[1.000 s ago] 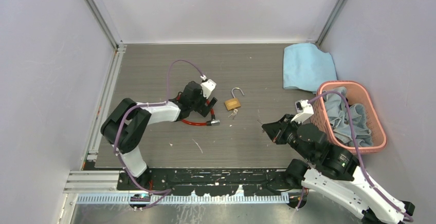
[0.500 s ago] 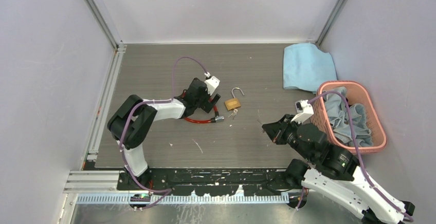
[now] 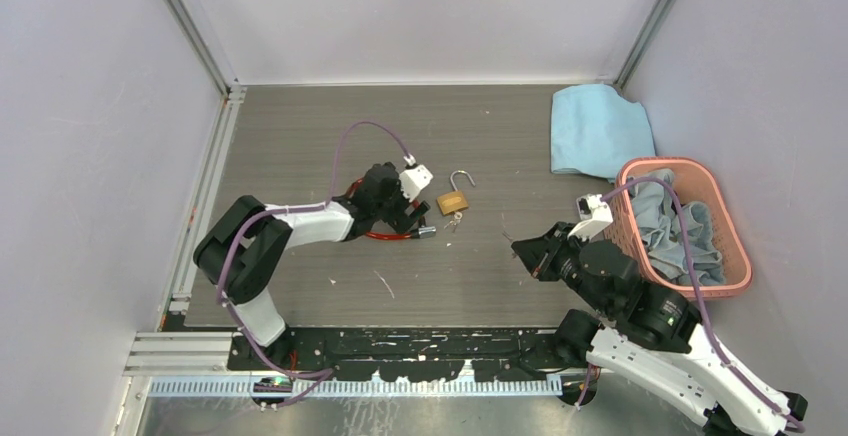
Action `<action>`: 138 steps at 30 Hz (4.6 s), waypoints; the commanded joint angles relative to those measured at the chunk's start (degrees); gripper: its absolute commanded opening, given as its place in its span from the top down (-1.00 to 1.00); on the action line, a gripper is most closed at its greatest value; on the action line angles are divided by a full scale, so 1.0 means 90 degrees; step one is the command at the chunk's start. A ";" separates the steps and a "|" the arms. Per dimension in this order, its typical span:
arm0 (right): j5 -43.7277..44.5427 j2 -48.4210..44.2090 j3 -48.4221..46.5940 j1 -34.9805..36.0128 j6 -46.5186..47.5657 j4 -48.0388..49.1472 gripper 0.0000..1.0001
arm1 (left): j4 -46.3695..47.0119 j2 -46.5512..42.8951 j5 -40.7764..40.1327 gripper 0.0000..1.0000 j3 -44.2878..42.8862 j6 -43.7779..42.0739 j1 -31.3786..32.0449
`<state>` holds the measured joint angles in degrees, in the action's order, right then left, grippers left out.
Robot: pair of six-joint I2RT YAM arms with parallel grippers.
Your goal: Unlock with the key
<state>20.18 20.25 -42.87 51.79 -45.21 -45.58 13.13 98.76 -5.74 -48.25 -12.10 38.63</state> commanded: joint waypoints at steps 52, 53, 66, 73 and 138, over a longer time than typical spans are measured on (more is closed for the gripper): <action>-0.0139 0.0056 -0.0285 0.0016 -0.0023 0.0093 0.97 | -0.2911 -0.0753 0.2907 1.00 -0.1168 -0.0730 0.0561; -0.0271 0.0093 -0.0293 0.0016 -0.0059 0.0085 0.97 | -0.2778 -0.0931 0.2990 1.00 -0.1047 -0.0729 0.0572; -0.2670 0.0266 -0.0139 0.0016 -0.0862 -0.0284 0.97 | -0.0494 -0.2935 0.4273 1.00 0.1014 -0.1058 0.0972; -0.3191 0.0078 0.0724 0.0017 -0.1735 0.0356 0.97 | 0.0142 -0.3239 0.5209 1.00 0.1499 -0.1162 0.0986; -0.2985 0.1609 0.1220 0.0007 -0.2838 0.2072 0.97 | 0.1242 -0.3330 0.5325 1.00 0.2211 -0.1556 0.1298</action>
<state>-7.84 34.76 -31.97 51.79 -69.91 -30.04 17.78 68.82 42.00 -27.94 -24.51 49.82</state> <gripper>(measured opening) 0.109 0.242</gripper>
